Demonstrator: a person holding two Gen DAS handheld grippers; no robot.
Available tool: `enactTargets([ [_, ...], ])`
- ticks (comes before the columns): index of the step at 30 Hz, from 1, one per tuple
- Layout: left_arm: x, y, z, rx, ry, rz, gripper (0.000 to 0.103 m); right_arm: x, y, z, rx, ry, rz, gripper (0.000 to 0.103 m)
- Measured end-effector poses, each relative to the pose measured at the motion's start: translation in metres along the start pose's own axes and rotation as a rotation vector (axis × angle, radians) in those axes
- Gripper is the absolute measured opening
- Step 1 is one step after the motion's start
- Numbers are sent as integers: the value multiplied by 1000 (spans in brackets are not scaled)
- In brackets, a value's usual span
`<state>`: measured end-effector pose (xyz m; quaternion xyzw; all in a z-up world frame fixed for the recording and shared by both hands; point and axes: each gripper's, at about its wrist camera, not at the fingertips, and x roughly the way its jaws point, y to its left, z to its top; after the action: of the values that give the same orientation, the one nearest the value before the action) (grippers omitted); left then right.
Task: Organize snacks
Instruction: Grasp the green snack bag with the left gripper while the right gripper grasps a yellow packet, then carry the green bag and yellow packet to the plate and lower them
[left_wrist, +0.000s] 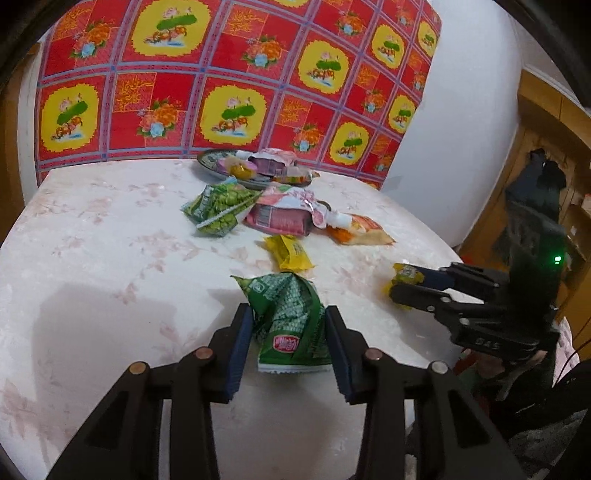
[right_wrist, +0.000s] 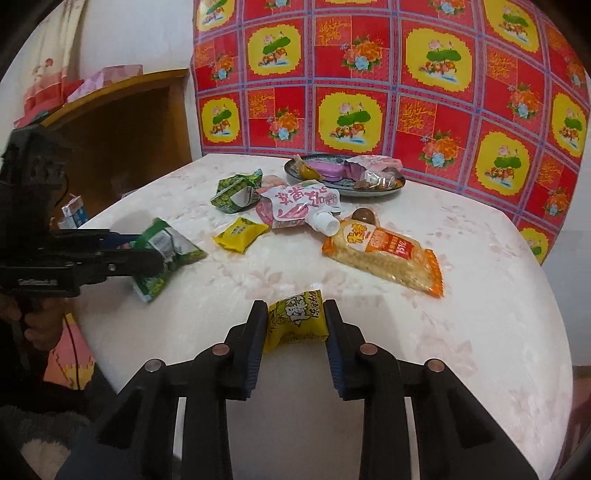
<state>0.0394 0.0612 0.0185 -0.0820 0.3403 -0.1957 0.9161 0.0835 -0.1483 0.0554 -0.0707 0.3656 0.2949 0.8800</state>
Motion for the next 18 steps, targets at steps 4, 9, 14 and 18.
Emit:
enactTargets([
  [4, 1, 0, -1, -9, -7, 7, 42, -2, -1, -3, 4, 3, 7, 32],
  [9, 1, 0, -2, -12, -15, 14, 41, 3, -9, -6, 39, 0, 57, 28],
  [14, -5, -6, 7, 12, -18, 8, 39, 1, -22, -1, 86, -15, 63, 27],
  [18, -14, -15, 29, 67, -31, 27, 39, -1, -30, 10, 79, -20, 61, 27],
])
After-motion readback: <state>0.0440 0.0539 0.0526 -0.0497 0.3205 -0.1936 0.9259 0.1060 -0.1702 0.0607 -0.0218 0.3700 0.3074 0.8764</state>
